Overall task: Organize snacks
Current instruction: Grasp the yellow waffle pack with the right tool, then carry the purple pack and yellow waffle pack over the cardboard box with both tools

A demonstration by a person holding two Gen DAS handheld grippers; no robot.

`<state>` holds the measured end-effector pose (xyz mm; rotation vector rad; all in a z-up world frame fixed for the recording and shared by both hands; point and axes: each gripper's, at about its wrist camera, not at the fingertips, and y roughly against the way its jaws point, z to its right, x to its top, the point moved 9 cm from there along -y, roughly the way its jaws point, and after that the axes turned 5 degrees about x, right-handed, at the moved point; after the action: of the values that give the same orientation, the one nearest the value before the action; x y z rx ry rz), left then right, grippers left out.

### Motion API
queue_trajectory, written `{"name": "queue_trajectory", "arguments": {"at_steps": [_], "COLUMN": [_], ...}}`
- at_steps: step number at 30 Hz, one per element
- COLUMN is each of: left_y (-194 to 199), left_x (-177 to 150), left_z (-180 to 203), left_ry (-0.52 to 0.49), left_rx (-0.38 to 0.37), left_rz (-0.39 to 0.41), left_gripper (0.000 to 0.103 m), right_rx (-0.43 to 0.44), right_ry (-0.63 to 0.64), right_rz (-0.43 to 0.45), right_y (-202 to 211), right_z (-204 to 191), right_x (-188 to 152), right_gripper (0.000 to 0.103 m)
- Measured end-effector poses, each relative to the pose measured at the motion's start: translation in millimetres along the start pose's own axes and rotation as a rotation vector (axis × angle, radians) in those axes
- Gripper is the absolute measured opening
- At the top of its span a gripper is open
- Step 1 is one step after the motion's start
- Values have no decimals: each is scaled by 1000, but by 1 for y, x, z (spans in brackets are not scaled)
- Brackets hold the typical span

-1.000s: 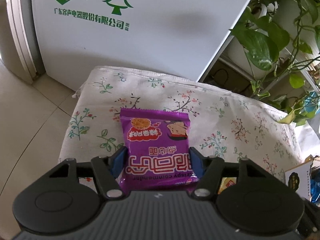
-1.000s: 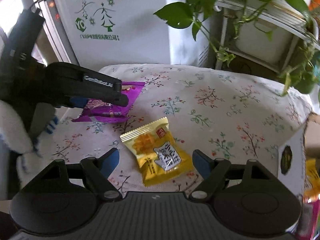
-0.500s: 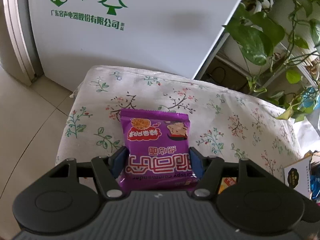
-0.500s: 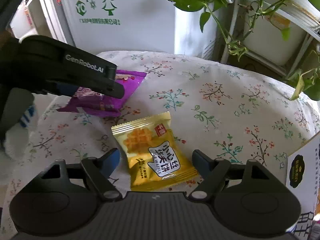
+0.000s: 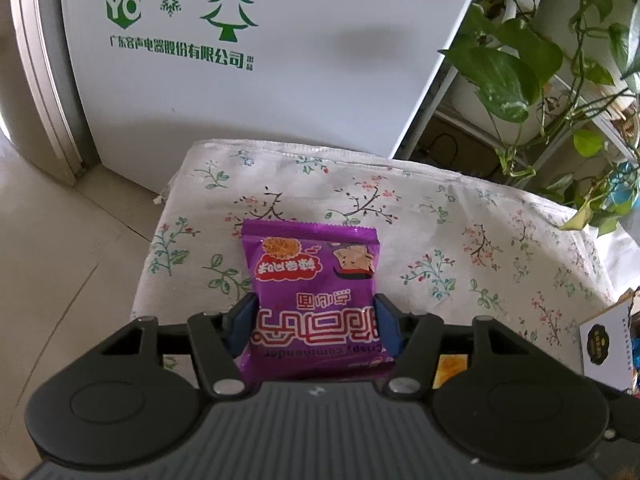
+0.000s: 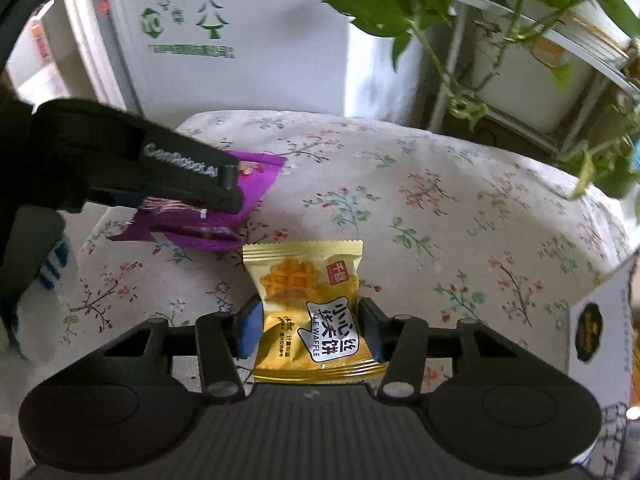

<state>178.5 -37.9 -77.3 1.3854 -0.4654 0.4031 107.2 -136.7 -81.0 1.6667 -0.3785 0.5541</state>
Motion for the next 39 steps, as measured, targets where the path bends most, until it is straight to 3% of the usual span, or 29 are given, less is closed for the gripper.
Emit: {"name": "queue_trajectory", "arguments": {"at_steps": [12,24,31,39], "left_y": [24,79,101,127], "left_x": [-10,-30,-55,-86], "left_z": [-3,6,14,22], "left_ry": [-7,-14,-16,-1], "left_rx": [-8,-57,-42,-74], "left_rz": [28,91,118,159], "left_gripper": [58,58,58,58], "right_rx": [-45,-33,-48,-46], "right_ry": [-146,-175,-227,-249], "right_rz": [21,113,142,171], "right_y": [45,106,134,153], "right_z": [15,9,22,34], "right_x": [-8,-21,-38,-45], "right_gripper": [57,57,57,57]}}
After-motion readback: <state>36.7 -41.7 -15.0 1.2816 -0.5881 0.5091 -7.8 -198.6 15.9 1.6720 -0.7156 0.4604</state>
